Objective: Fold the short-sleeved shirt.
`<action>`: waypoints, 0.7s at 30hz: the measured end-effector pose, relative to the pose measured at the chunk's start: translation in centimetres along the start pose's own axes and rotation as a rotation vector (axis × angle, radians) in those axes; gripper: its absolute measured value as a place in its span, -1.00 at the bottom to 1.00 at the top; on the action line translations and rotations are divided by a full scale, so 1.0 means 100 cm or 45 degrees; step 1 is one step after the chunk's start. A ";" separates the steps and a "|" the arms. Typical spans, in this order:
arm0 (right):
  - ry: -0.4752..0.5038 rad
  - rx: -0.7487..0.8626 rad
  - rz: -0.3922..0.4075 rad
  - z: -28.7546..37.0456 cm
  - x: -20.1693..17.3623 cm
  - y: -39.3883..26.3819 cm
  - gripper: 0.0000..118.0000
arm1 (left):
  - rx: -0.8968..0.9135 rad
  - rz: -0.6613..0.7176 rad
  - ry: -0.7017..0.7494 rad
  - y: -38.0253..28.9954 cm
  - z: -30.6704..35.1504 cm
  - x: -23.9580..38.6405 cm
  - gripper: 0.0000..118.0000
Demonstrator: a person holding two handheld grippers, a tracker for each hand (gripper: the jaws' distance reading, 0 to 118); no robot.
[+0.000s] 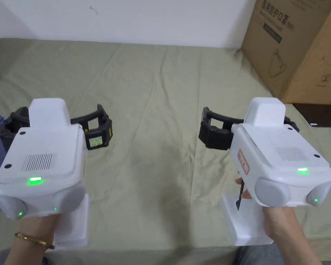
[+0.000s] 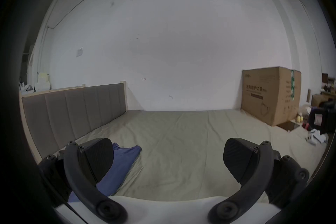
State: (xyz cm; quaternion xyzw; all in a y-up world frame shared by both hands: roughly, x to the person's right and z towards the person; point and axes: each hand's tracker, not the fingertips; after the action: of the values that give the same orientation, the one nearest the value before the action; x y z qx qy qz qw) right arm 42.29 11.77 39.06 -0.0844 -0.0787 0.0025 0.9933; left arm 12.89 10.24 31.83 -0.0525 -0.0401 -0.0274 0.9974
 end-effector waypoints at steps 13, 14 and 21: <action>0.009 -0.050 0.011 0.001 0.003 -0.009 1.00 | -0.011 -0.063 -0.050 -0.006 0.002 0.008 1.00; 0.015 -0.049 0.014 0.001 0.002 -0.009 1.00 | -0.013 -0.063 -0.051 -0.006 0.002 0.009 1.00; 0.027 -0.050 0.031 0.005 -0.002 -0.012 1.00 | -0.021 -0.057 -0.077 -0.005 0.003 0.012 1.00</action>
State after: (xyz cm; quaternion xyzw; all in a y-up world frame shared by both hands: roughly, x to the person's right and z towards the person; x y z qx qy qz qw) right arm 41.98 10.63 39.73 -0.1048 -0.0672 0.0121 0.9921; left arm 14.00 9.67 32.26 -0.0604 -0.0713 -0.0483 0.9945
